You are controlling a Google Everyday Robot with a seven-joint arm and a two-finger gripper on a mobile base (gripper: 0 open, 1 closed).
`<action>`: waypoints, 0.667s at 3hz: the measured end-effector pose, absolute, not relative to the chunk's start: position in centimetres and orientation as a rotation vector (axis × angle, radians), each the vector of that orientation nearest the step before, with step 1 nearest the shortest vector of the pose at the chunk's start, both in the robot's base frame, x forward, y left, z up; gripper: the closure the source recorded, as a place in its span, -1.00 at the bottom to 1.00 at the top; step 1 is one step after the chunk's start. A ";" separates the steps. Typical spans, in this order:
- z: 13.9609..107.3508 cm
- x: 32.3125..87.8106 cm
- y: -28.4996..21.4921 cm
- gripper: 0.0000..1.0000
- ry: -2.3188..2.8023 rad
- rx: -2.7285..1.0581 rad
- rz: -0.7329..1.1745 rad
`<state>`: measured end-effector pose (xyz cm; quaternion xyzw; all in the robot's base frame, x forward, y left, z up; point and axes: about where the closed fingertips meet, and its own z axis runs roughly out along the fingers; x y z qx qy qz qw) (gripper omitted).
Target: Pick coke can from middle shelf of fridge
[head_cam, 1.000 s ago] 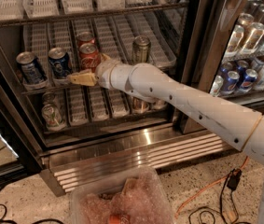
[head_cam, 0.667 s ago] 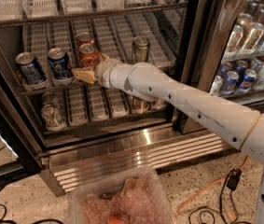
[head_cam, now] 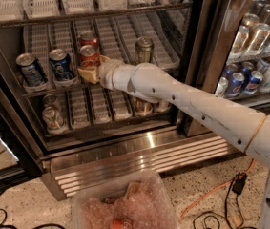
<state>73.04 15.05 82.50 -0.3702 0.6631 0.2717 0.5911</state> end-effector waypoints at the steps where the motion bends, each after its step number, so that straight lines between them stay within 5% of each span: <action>1: 83.1 72.6 15.1 1.00 1.524 -0.888 0.623; 2: 83.3 72.7 15.0 1.00 1.517 -0.894 0.619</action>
Offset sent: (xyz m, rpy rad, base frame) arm -0.0354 -0.0085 0.0644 -0.0339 -0.1654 0.0954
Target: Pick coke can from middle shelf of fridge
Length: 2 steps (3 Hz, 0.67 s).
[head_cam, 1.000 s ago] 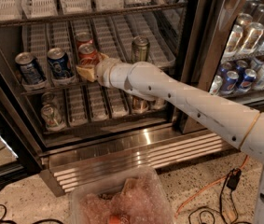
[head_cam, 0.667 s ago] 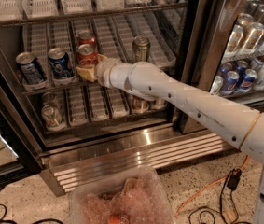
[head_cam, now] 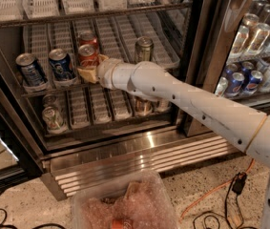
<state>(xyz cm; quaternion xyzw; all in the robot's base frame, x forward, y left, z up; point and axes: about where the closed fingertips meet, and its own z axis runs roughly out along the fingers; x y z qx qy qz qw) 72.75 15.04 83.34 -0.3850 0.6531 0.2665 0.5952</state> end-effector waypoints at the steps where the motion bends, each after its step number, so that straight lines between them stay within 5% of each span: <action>1: 84.9 71.8 15.0 1.00 1.473 -0.928 0.615; 2: 85.2 71.7 15.0 1.00 1.466 -0.946 0.614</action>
Offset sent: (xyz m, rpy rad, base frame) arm -0.0724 -0.0132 0.0579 -0.1320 -0.1409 0.2011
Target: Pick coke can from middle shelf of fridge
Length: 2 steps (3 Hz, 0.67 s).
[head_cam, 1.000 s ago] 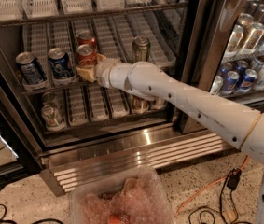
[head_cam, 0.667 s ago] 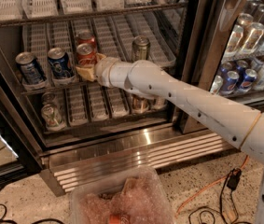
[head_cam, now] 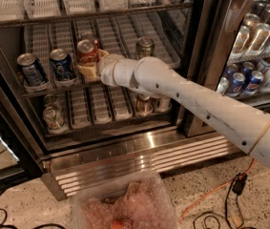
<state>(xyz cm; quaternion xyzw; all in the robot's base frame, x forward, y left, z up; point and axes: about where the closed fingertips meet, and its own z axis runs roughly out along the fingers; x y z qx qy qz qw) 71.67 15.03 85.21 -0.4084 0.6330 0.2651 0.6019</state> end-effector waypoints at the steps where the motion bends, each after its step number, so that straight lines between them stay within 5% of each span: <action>1: 85.7 71.2 15.1 1.00 1.453 -0.970 0.607; 2: 86.9 68.7 14.5 1.00 1.424 -1.057 0.614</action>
Offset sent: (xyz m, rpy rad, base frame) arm -0.0935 -0.0293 0.0472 -0.1621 -0.0948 0.2432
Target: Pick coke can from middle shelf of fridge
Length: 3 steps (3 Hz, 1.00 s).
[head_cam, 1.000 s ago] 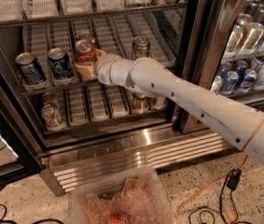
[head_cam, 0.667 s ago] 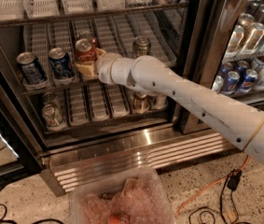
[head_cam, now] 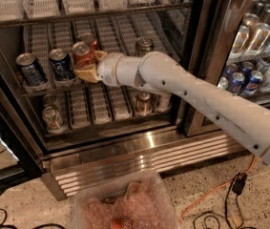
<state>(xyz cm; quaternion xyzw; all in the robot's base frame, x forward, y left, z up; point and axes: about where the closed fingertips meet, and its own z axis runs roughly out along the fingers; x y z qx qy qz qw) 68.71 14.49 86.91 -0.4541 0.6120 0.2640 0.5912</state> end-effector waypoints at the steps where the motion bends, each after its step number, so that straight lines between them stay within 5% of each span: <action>1: 88.8 64.1 13.4 1.00 1.368 -1.221 0.650; 3: 89.2 61.2 12.3 1.00 1.342 -1.337 0.698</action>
Offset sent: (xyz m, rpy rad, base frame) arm -0.0876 -0.0284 0.0322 -0.1362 -0.0359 0.2760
